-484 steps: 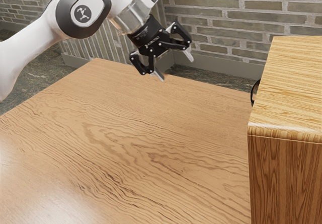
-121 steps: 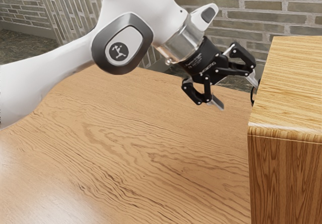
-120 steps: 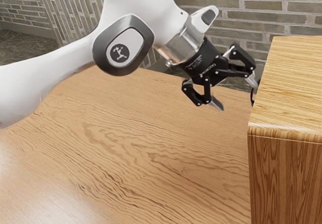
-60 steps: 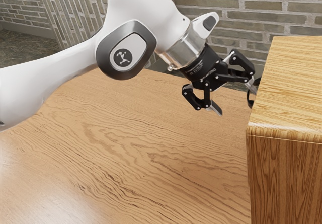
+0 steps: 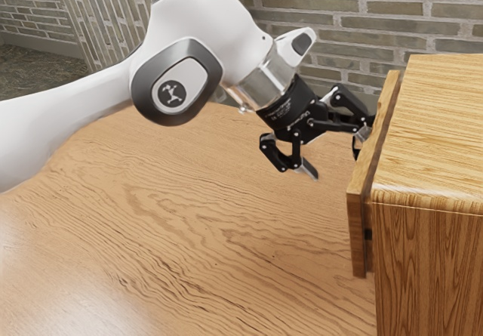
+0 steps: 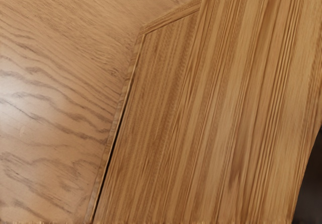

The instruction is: Pull the drawer handle with one arm to open the drawer

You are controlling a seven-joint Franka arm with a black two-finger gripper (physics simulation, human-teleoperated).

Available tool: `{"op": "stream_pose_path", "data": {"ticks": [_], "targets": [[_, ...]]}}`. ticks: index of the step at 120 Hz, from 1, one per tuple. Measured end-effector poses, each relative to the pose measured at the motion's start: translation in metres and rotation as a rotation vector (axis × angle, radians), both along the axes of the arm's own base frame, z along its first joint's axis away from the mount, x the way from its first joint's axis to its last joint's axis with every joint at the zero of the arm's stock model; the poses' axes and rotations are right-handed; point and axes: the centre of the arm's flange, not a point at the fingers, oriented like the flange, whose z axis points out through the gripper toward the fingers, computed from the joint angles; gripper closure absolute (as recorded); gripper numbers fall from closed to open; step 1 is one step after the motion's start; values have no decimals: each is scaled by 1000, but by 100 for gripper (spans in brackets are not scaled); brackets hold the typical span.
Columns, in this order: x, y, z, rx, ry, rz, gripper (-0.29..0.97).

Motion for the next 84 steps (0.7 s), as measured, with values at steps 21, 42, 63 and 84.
{"op": "stream_pose_path", "data": {"ticks": [21,42,63,84], "targets": [[-8,10,5,-2,-5,6,3],[-9,16,3,-5,-1,13,3],[-14,31,2,-2,0,29,3],[-23,31,8,-6,-8,23,3]]}}
